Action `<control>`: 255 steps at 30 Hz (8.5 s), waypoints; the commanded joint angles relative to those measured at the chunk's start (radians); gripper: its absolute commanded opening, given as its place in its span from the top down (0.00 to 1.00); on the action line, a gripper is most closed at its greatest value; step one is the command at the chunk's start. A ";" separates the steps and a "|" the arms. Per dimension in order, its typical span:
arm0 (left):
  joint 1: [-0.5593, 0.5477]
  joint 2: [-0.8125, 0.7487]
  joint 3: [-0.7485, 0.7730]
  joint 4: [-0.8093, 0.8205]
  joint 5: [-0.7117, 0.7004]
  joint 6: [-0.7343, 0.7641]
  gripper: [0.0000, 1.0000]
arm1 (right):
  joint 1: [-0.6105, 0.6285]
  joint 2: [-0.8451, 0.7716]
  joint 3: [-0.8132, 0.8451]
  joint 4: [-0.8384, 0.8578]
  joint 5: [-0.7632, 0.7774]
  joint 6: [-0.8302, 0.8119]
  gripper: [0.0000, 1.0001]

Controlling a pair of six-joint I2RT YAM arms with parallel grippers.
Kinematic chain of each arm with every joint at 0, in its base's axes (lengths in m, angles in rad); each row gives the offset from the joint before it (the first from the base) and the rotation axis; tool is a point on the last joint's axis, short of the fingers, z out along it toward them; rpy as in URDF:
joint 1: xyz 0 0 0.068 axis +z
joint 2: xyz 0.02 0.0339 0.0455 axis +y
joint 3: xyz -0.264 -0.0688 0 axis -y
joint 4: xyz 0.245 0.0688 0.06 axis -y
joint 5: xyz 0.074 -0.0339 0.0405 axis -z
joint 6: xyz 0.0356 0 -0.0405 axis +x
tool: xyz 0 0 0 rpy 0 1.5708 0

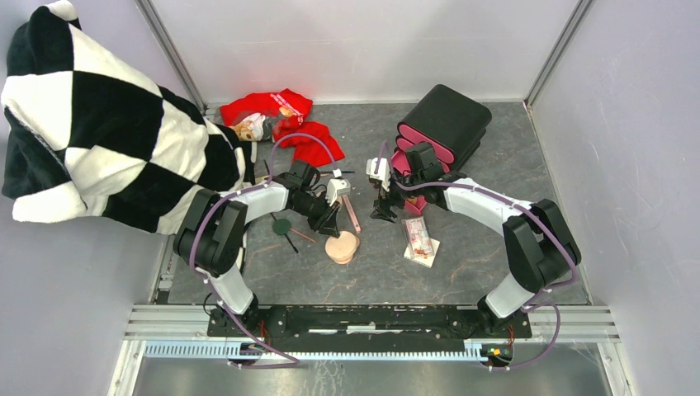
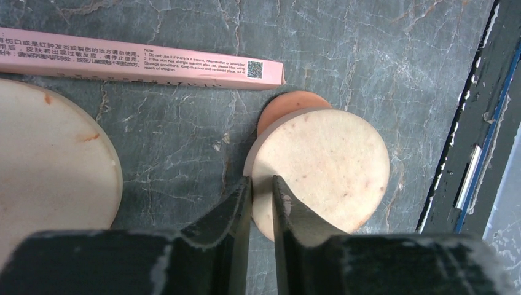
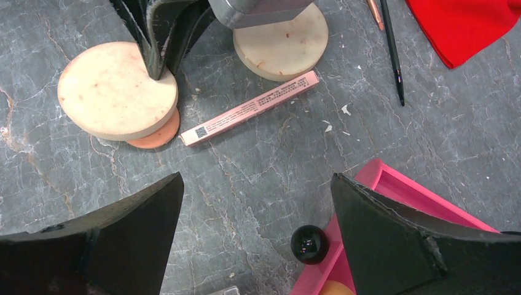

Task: Organize the makeup
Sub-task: Pick up the makeup tool from the center of the board, then place the makeup tool in the drawer, then pick up the makeup tool from the center of the board.

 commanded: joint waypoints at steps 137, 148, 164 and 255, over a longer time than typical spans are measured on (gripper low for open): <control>0.019 -0.397 -0.014 0.294 -0.189 -0.163 0.00 | -0.201 0.055 0.125 0.029 0.341 0.370 0.20; 0.020 -0.379 -0.018 0.285 -0.224 -0.123 0.00 | -0.188 -0.010 0.102 0.033 0.365 0.347 0.17; 0.019 -0.182 0.053 0.155 -0.463 -0.095 0.02 | -0.101 -0.059 0.060 0.051 0.141 0.237 0.20; -0.118 -0.346 0.082 0.220 -0.348 -0.166 0.98 | -0.035 0.020 0.082 0.165 -0.044 0.560 0.17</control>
